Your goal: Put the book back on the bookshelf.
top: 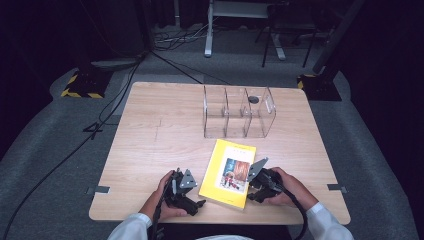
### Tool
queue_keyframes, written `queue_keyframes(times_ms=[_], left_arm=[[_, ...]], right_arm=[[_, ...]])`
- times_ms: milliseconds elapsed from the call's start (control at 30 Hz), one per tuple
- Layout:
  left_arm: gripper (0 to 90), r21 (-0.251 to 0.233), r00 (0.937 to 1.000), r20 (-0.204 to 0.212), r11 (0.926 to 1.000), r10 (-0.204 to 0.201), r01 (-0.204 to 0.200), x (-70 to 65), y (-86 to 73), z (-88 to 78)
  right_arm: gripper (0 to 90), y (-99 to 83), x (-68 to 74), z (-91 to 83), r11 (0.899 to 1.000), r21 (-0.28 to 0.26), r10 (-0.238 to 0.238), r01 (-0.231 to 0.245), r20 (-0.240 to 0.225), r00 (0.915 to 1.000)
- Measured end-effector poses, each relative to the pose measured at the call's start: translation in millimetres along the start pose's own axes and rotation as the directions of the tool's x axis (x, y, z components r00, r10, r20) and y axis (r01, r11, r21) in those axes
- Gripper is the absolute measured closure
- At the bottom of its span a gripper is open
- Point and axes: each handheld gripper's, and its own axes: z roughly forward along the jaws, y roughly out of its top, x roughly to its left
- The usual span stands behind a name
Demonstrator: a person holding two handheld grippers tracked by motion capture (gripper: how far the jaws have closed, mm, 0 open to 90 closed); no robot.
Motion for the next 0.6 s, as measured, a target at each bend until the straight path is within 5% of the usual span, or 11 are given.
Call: queue_keyframes(times_ms=[200,500,600], left_arm=[[0.7,-0.002,1.0000,0.000,1.0000,0.004,-0.004,-0.3,-0.1,-0.1],[0.7,-0.001,1.0000,0.003,1.0000,0.004,-0.004,-1.0,-0.6,-0.5],[0.7,-0.002,1.0000,0.004,1.0000,0.004,-0.004,-0.9,-0.7,-0.6]], right_arm=[[54.1,-13.6,-1.4,-0.3,0.992,-0.117,0.041,-0.048,-0.061,0.9973],[53.0,-11.2,4.4,-0.1,0.984,-0.170,0.034,-0.050,-0.097,0.9947],[53.0,-9.8,5.0,-4.9,0.968,-0.236,0.059,-0.087,-0.125,0.9904]])
